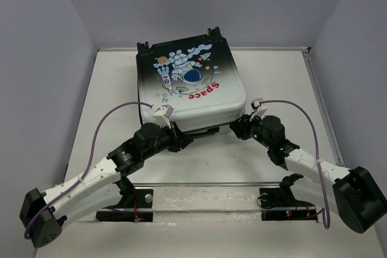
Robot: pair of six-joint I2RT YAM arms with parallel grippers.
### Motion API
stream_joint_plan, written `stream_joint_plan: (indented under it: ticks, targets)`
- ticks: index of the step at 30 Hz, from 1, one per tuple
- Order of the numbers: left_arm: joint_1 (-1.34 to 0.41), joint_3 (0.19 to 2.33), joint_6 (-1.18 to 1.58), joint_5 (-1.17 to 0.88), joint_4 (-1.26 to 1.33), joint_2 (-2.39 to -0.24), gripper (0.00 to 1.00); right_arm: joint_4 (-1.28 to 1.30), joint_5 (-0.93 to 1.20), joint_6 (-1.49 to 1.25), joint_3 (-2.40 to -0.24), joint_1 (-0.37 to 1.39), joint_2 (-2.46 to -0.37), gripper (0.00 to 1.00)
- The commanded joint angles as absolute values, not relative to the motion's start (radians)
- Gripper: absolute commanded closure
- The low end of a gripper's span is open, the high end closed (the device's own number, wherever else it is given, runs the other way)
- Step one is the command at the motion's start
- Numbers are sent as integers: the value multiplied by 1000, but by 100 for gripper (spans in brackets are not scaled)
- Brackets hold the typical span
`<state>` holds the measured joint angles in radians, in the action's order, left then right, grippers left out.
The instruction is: Pack the luggage
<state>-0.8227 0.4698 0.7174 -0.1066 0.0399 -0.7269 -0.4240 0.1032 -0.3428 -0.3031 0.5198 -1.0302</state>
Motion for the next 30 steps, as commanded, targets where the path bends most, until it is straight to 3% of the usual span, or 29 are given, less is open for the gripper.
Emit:
stream_joint_plan:
  ticks: [1,4,6,8,12,17,18,21,24,30]
  targets:
    - [-877,506,764,95,195,-759,91,-614,20,-302,-313,523,-1051,69]
    - [-900,469,778,141,204,-770,83,-636,11,-299,-318,523,-1058,74]
    - [-902,456,776,169,209,-796,79,-653,20,-314,-318,523,-1060,87]
    - [-904,448,772,230,218,-808,73,-650,17,-339,-316,532,-1049,93]
    - [-904,459,749,317,284,-859,49,-533,-73,-356,-328,648,-986,93]
    - [-908,515,721,310,261,-847,34,-345,-202,-396,-359,727,-930,93]
    - [-910,534,715,360,168,-813,25,-328,-218,-409,-362,727,-917,93]
    - [-879,619,674,480,-95,-628,10,-270,-226,-419,-382,727,-914,93]
    - [-767,742,596,491,-314,-559,5,-261,-212,-419,-406,727,-934,93]
    - [-470,853,424,304,-388,-638,1,-253,-204,-423,-422,727,-957,93]
